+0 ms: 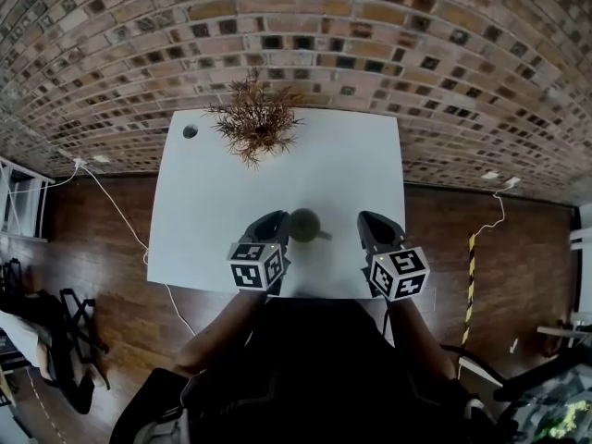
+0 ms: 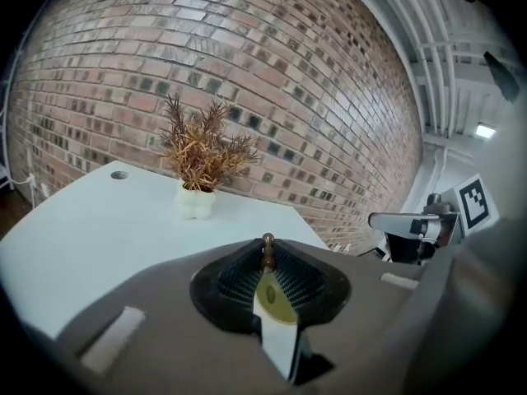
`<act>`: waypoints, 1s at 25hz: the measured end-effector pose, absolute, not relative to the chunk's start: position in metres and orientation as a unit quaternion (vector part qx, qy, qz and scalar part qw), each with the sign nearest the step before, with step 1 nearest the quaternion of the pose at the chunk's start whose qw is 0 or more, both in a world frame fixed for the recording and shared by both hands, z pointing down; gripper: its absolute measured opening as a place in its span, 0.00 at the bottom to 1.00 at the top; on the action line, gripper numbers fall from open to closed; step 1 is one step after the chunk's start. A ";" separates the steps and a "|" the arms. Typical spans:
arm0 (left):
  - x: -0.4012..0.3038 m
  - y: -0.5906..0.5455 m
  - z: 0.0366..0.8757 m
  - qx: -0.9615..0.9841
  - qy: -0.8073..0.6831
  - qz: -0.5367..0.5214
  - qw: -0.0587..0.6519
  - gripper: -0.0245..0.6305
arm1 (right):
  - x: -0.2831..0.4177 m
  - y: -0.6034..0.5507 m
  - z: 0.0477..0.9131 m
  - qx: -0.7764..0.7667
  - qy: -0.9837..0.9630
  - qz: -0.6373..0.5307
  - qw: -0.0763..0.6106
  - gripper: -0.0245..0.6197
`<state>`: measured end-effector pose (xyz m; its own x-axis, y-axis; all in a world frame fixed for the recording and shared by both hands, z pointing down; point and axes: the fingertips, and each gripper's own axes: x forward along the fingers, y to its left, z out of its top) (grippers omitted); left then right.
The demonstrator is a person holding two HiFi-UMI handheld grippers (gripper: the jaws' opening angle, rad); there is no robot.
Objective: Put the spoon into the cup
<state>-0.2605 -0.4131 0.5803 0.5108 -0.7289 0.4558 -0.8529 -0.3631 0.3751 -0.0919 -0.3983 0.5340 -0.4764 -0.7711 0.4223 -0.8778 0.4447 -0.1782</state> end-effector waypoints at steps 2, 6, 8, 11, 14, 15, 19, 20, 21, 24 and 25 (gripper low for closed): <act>-0.261 -0.413 0.586 0.814 -0.487 0.110 0.296 0.09 | -0.092 -0.397 0.537 0.487 -0.840 0.189 0.146 0.05; -0.256 -0.414 0.592 0.812 -0.488 0.104 0.301 0.09 | -0.094 -0.395 0.538 0.477 -0.846 0.179 0.158 0.05; -0.255 -0.413 0.595 0.810 -0.491 0.109 0.302 0.09 | -0.095 -0.395 0.537 0.473 -0.848 0.176 0.161 0.05; -0.253 -0.409 0.601 0.806 -0.492 0.111 0.310 0.09 | -0.094 -0.394 0.535 0.469 -0.851 0.176 0.160 0.05; -0.251 -0.407 0.605 0.802 -0.493 0.108 0.319 0.09 | -0.093 -0.393 0.533 0.464 -0.854 0.174 0.160 0.05; -0.250 -0.407 0.607 0.800 -0.495 0.111 0.319 0.09 | -0.093 -0.393 0.533 0.462 -0.855 0.173 0.160 0.05; -0.249 -0.405 0.612 0.795 -0.504 0.120 0.316 0.09 | -0.088 -0.390 0.533 0.461 -0.856 0.174 0.158 0.05; -0.248 -0.406 0.613 0.793 -0.507 0.122 0.314 0.09 | -0.086 -0.390 0.533 0.461 -0.855 0.174 0.158 0.05; -0.249 -0.406 0.615 0.792 -0.511 0.124 0.312 0.09 | -0.085 -0.389 0.534 0.461 -0.855 0.175 0.158 0.05; -0.253 -0.407 0.621 0.784 -0.523 0.137 0.304 0.10 | -0.082 -0.387 0.533 0.460 -0.856 0.175 0.160 0.05; -0.255 -0.408 0.623 0.782 -0.528 0.143 0.300 0.10 | -0.082 -0.386 0.533 0.459 -0.856 0.174 0.159 0.05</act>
